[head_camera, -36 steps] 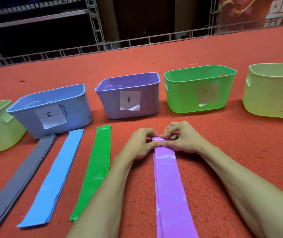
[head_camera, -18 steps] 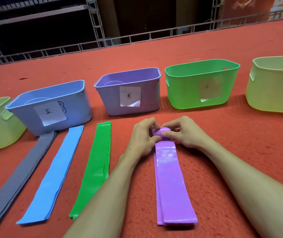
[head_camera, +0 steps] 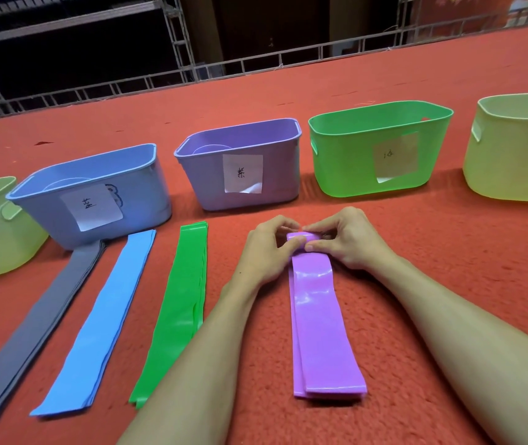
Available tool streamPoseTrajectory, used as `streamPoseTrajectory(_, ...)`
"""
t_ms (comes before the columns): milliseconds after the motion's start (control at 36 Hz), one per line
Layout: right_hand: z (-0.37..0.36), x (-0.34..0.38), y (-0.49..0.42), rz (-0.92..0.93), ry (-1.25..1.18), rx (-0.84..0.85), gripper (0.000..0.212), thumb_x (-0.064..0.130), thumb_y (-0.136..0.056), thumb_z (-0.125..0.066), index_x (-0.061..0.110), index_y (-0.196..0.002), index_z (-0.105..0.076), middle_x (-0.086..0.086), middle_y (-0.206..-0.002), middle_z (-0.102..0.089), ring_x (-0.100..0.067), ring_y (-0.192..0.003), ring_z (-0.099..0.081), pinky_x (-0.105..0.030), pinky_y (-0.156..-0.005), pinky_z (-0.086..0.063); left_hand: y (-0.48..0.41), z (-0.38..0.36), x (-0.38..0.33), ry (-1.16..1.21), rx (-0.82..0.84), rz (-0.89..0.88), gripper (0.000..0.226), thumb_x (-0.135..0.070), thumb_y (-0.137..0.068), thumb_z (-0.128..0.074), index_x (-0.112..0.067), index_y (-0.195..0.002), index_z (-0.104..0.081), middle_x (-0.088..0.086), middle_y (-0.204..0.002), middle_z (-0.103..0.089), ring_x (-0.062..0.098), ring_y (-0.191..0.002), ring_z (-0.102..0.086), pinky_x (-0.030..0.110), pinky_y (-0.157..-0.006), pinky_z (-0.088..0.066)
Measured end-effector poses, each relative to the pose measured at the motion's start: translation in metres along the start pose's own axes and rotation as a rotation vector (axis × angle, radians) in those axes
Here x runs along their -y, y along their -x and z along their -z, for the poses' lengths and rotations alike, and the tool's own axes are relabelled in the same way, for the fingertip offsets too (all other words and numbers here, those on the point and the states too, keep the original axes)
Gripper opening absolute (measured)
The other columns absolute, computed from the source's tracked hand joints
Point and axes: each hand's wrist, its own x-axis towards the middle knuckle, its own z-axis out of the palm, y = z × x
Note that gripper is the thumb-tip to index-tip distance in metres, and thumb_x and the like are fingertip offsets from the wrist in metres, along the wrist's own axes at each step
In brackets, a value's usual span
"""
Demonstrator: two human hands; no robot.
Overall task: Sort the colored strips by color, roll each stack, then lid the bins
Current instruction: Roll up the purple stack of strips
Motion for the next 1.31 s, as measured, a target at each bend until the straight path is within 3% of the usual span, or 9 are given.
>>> streamPoseTrajectory(111,0.001,-0.002,-0.001,-0.014,-0.021,0.003,0.034,0.015,-0.069,-0.084,0.009,-0.101,-0.074,-0.004,-0.092,-0.074,0.011,-0.059,-0.054,-0.007,-0.060,-0.041,0.001,0.003,-0.002,-0.096,0.099,0.028,0.024,-0.028,-0.087,-0.066,-0.019,-0.109,-0.070,-0.003,-0.102,-0.073,0.010,-0.092,-0.066,0.028,-0.086,-0.051)
streamPoseTrajectory(306,0.006,-0.004,-0.001,-0.065,-0.179,0.094,0.024,0.012,-0.069,-0.083,0.013,-0.092,-0.075,-0.005,-0.085,-0.075,-0.011,-0.074,-0.064,-0.039,-0.076,-0.053,0.001,0.007,-0.001,-0.070,0.102,0.011,0.018,-0.025,-0.082,-0.071,-0.020,-0.098,-0.072,-0.002,-0.091,-0.073,0.013,-0.087,-0.067,0.036,-0.085,-0.053)
streamPoseTrajectory(472,0.006,0.000,0.001,-0.088,-0.304,0.109,0.009,0.017,-0.087,-0.067,0.008,-0.087,-0.069,-0.008,-0.078,-0.072,-0.009,-0.065,-0.056,-0.022,-0.056,-0.046,0.004,0.004,-0.002,0.052,0.099,-0.012,0.019,-0.027,-0.072,-0.072,-0.021,-0.090,-0.070,0.000,-0.088,-0.073,0.014,-0.083,-0.068,0.034,-0.080,-0.054)
streamPoseTrajectory(667,0.004,-0.001,-0.002,-0.051,-0.140,0.159,0.017,0.028,-0.089,-0.064,0.019,-0.099,-0.073,0.005,-0.090,-0.074,-0.006,-0.078,-0.063,-0.034,-0.075,-0.051,0.005,0.006,-0.005,0.092,0.034,-0.042,0.021,-0.009,-0.072,-0.076,-0.019,-0.088,-0.069,-0.001,-0.085,-0.071,0.010,-0.074,-0.065,0.019,-0.067,-0.048)
streamPoseTrajectory(778,0.003,0.004,-0.001,-0.028,-0.203,0.137,0.012,0.017,-0.088,-0.066,0.014,-0.098,-0.073,-0.001,-0.092,-0.074,-0.007,-0.077,-0.063,-0.030,-0.074,-0.051,0.005,0.005,-0.008,0.136,-0.001,-0.033,0.028,-0.002,-0.071,-0.077,-0.025,-0.084,-0.066,-0.006,-0.081,-0.068,0.006,-0.067,-0.062,0.014,-0.058,-0.044)
streamPoseTrajectory(1000,0.005,0.017,0.001,-0.052,-0.361,0.012,0.019,0.004,-0.081,-0.071,0.012,-0.099,-0.069,0.000,-0.092,-0.070,-0.005,-0.071,-0.063,-0.023,-0.067,-0.055,0.007,0.002,-0.017,0.286,-0.108,-0.063,0.037,0.007,-0.066,-0.078,-0.022,-0.083,-0.064,0.002,-0.091,-0.068,0.016,-0.087,-0.066,0.034,-0.081,-0.055)
streamPoseTrajectory(1139,0.005,0.018,0.008,-0.180,-0.605,-0.025,0.028,-0.001,-0.074,-0.076,0.006,-0.100,-0.069,-0.015,-0.078,-0.073,-0.021,-0.064,-0.069,-0.033,-0.057,-0.057,0.012,0.003,-0.022,0.459,-0.063,0.054,0.033,0.008,-0.069,-0.077,-0.018,-0.086,-0.068,0.009,-0.098,-0.070,0.016,-0.085,-0.065,0.042,-0.065,-0.056)
streamPoseTrajectory(1222,0.005,0.018,0.008,-0.203,-0.628,-0.054,0.030,-0.001,-0.070,-0.079,0.010,-0.097,-0.071,-0.019,-0.075,-0.072,-0.030,-0.068,-0.069,-0.039,-0.062,-0.057,0.013,0.004,-0.025,0.552,-0.031,0.136,0.032,0.011,-0.074,-0.070,-0.017,-0.088,-0.069,0.012,-0.094,-0.070,0.024,-0.080,-0.064,0.033,-0.053,-0.055)
streamPoseTrajectory(1306,0.006,0.018,0.009,-0.217,-0.663,-0.067,0.030,-0.003,-0.068,-0.080,0.011,-0.094,-0.071,-0.020,-0.076,-0.072,-0.033,-0.070,-0.069,-0.041,-0.064,-0.057,0.013,0.002,-0.026,0.654,-0.029,0.173,0.018,0.000,-0.079,-0.067,-0.013,-0.090,-0.071,0.009,-0.093,-0.071,0.031,-0.081,-0.066,0.060,-0.070,-0.053)
